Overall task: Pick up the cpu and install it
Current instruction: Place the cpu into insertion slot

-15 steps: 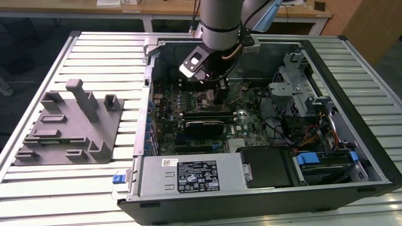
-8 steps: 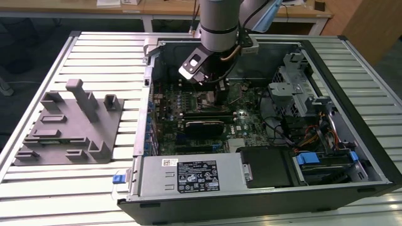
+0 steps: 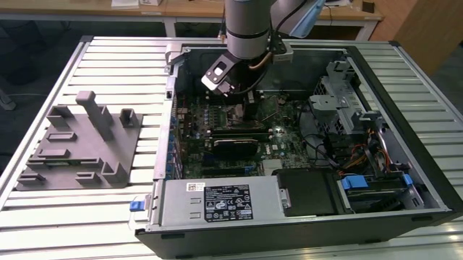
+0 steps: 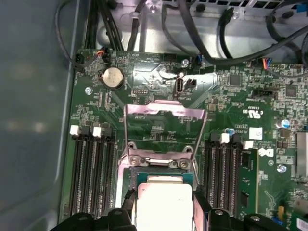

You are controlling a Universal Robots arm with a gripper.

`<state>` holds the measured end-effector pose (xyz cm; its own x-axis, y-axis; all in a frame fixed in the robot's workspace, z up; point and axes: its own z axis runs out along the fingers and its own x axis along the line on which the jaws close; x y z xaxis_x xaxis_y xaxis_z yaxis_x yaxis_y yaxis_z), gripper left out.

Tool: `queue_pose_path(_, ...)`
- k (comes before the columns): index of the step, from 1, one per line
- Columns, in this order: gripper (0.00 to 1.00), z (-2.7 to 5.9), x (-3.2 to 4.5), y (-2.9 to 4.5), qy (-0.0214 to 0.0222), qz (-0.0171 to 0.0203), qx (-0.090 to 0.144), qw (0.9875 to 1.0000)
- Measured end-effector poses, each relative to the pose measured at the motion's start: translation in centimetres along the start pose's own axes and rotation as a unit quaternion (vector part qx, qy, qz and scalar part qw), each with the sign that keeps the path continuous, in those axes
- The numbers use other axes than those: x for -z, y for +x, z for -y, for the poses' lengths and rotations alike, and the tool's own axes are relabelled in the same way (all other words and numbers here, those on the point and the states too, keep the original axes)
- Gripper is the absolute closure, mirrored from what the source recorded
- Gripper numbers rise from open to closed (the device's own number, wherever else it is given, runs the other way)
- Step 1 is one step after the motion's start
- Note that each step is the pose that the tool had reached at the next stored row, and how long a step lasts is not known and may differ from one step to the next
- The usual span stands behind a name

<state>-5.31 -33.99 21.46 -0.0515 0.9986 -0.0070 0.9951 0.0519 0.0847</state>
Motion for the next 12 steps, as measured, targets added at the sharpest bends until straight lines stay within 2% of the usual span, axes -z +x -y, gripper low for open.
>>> queue_pose_path(5, 0.45, 0.16, -0.45, 0.21, 0.0001, 0.0016, -0.005, 1.0)
queue_pose_path(12, 0.45, 0.18, -0.57, 0.24, 0.0, 0.0015, -0.006, 1.0)
